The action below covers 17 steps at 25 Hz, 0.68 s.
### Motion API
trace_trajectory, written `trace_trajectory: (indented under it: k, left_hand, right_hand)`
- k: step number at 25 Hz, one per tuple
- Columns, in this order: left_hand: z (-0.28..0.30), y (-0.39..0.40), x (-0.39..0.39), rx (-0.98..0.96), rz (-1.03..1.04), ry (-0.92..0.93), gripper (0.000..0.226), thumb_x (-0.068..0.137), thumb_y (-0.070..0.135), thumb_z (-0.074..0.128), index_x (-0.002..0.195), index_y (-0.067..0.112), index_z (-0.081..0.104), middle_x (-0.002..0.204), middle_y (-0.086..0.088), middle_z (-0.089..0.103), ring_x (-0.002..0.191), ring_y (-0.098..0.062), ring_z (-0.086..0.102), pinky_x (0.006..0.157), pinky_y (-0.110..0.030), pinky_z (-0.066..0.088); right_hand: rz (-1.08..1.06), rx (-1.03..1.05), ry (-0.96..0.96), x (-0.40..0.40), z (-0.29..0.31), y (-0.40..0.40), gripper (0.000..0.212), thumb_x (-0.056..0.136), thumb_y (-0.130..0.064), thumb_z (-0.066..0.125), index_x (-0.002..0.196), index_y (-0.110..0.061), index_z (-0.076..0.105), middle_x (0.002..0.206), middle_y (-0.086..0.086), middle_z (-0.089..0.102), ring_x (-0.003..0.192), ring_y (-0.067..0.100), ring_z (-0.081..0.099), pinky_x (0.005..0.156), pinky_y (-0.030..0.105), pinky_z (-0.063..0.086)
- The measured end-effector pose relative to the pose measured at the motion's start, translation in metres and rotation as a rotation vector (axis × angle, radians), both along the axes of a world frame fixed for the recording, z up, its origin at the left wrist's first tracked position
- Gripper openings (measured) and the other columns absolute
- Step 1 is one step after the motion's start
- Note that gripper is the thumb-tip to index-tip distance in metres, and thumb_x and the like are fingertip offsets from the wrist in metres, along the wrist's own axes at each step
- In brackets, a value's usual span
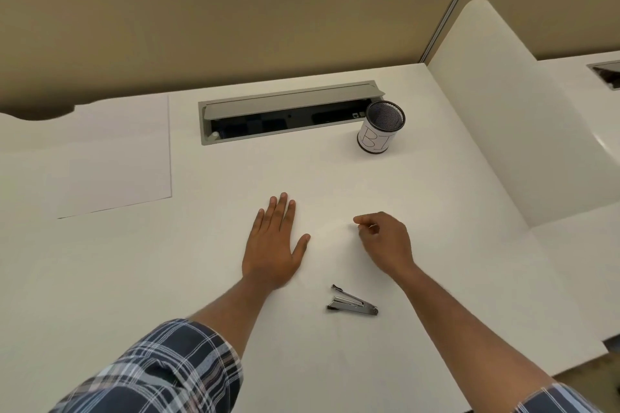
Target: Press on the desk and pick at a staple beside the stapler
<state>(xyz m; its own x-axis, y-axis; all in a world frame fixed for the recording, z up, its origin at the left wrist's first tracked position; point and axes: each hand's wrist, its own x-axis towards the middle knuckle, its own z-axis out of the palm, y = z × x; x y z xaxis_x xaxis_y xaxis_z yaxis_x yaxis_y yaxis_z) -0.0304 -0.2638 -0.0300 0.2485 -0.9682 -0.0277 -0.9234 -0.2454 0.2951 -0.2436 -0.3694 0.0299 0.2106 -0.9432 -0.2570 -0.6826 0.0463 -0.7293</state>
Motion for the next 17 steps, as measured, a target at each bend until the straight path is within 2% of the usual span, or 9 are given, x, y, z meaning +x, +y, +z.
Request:
trace_trajectory:
  k: [2,4,7,10,12,13,15,17]
  left_hand:
    - [-0.001,0.0,0.0,-0.001,0.0,0.003,0.073,0.102,0.058,0.028,0.162,0.02,0.007,0.17,0.002,-0.002,0.157,-0.015,-0.006,0.127,-0.041,0.011]
    - [-0.001,0.0,0.0,-0.005,0.003,0.003,0.074,0.102,0.057,0.029,0.162,0.02,0.008,0.17,0.002,-0.001,0.157,-0.016,-0.005,0.127,-0.042,0.012]
    - [-0.001,0.0,0.0,-0.003,0.005,0.004,0.074,0.102,0.058,0.028,0.162,0.02,0.008,0.17,0.002,-0.001,0.157,-0.016,-0.005,0.127,-0.041,0.01]
    - [-0.001,0.0,0.0,-0.006,0.005,0.002,0.074,0.102,0.057,0.029,0.161,0.02,0.009,0.17,0.002,0.0,0.157,-0.016,-0.004,0.127,-0.041,0.01]
    - [0.0,0.0,0.0,-0.006,0.007,0.009,0.073,0.102,0.057,0.029,0.161,0.02,0.009,0.17,0.002,-0.001,0.157,-0.016,-0.004,0.127,-0.041,0.01]
    - [0.0,0.001,0.0,-0.004,0.006,0.009,0.073,0.102,0.057,0.028,0.161,0.02,0.009,0.17,0.002,-0.001,0.157,-0.016,-0.004,0.127,-0.041,0.01]
    - [0.001,0.001,0.0,-0.008,0.003,0.014,0.073,0.102,0.058,0.028,0.161,0.02,0.009,0.17,0.003,-0.001,0.157,-0.016,-0.004,0.127,-0.041,0.011]
    - [0.001,0.001,0.0,-0.007,0.007,0.021,0.073,0.101,0.058,0.028,0.162,0.021,0.008,0.17,0.003,-0.002,0.157,-0.015,-0.005,0.127,-0.041,0.01]
  right_hand:
    - [0.308,-0.38,0.321,-0.006,-0.018,0.011,0.035,0.088,-0.007,0.062,0.118,-0.021,0.074,0.107,-0.005,0.07,0.093,0.019,0.065,0.069,0.034,0.056]
    - [0.484,-0.6,0.491,-0.012,-0.031,0.02,0.052,0.078,0.001,0.065,0.126,-0.017,0.07,0.11,-0.003,0.067,0.095,0.023,0.064,0.055,0.032,0.054]
    - [0.565,-0.72,0.574,-0.019,-0.037,0.024,0.065,0.069,0.009,0.057,0.131,-0.01,0.066,0.119,0.002,0.065,0.097,0.029,0.062,0.053,0.033,0.048]
    - [0.618,-0.711,0.638,-0.017,-0.033,0.022,0.066,0.068,0.007,0.05,0.13,-0.01,0.066,0.121,0.001,0.064,0.101,0.03,0.061,0.055,0.033,0.044]
    - [0.65,-0.642,0.622,-0.012,-0.025,0.012,0.061,0.073,0.005,0.048,0.126,-0.015,0.07,0.119,-0.003,0.065,0.103,0.029,0.061,0.06,0.033,0.045]
    - [0.604,-0.545,0.552,-0.01,-0.022,0.004,0.059,0.078,0.005,0.045,0.124,-0.02,0.071,0.117,-0.006,0.065,0.103,0.027,0.059,0.066,0.033,0.045]
    - [0.383,-0.172,0.282,-0.008,-0.011,-0.011,0.055,0.087,0.005,0.041,0.118,-0.026,0.075,0.114,-0.011,0.066,0.104,0.02,0.058,0.078,0.033,0.047]
    - [0.077,0.209,-0.063,-0.007,0.003,-0.015,0.05,0.089,0.006,0.042,0.109,-0.022,0.079,0.108,-0.008,0.07,0.103,0.014,0.061,0.079,0.024,0.047]
